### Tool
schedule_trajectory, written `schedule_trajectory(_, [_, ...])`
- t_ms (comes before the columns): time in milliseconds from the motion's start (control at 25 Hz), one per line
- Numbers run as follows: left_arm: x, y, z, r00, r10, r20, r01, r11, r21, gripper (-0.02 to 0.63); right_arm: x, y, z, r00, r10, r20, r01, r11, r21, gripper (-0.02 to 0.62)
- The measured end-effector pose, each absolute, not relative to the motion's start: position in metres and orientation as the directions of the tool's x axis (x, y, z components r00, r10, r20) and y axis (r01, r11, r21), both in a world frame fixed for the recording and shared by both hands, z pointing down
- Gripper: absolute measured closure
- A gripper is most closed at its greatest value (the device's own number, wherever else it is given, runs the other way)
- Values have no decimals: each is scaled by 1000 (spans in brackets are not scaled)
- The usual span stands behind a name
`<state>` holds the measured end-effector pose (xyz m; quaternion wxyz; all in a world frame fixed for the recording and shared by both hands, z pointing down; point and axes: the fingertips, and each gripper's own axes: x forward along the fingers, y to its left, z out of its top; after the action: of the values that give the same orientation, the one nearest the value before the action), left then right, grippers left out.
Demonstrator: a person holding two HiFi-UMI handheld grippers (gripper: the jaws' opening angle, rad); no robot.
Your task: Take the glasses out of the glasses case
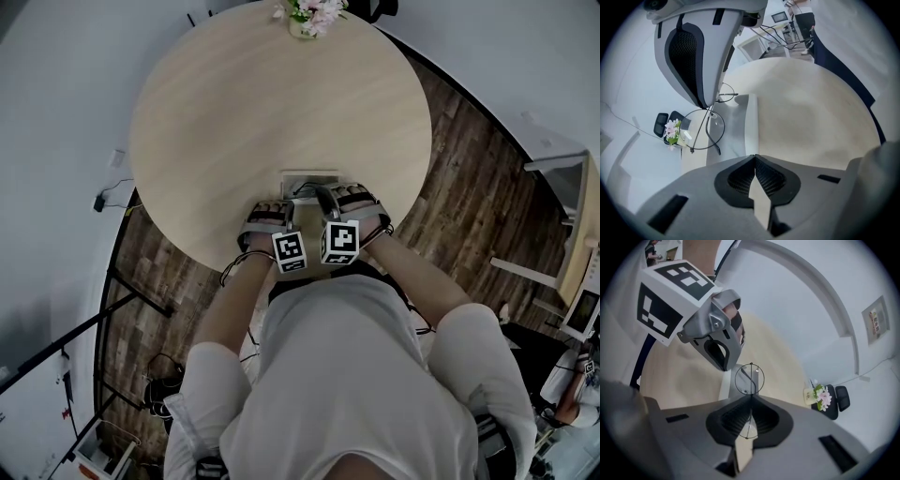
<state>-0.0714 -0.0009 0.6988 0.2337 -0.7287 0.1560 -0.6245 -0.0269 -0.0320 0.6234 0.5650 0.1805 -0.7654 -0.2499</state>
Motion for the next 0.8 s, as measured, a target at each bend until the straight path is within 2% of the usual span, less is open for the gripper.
schedule_trajectory(240, [-72, -2, 700, 174, -516, 839, 45, -847, -530, 598, -1, -29, 616, -278, -577, 768, -35, 805, 592, 577])
schedule_trajectory(800, [-70, -2, 699, 149, -518, 842, 41, -848, -529, 598, 98, -38, 651, -125, -574, 809, -127, 818, 561, 577])
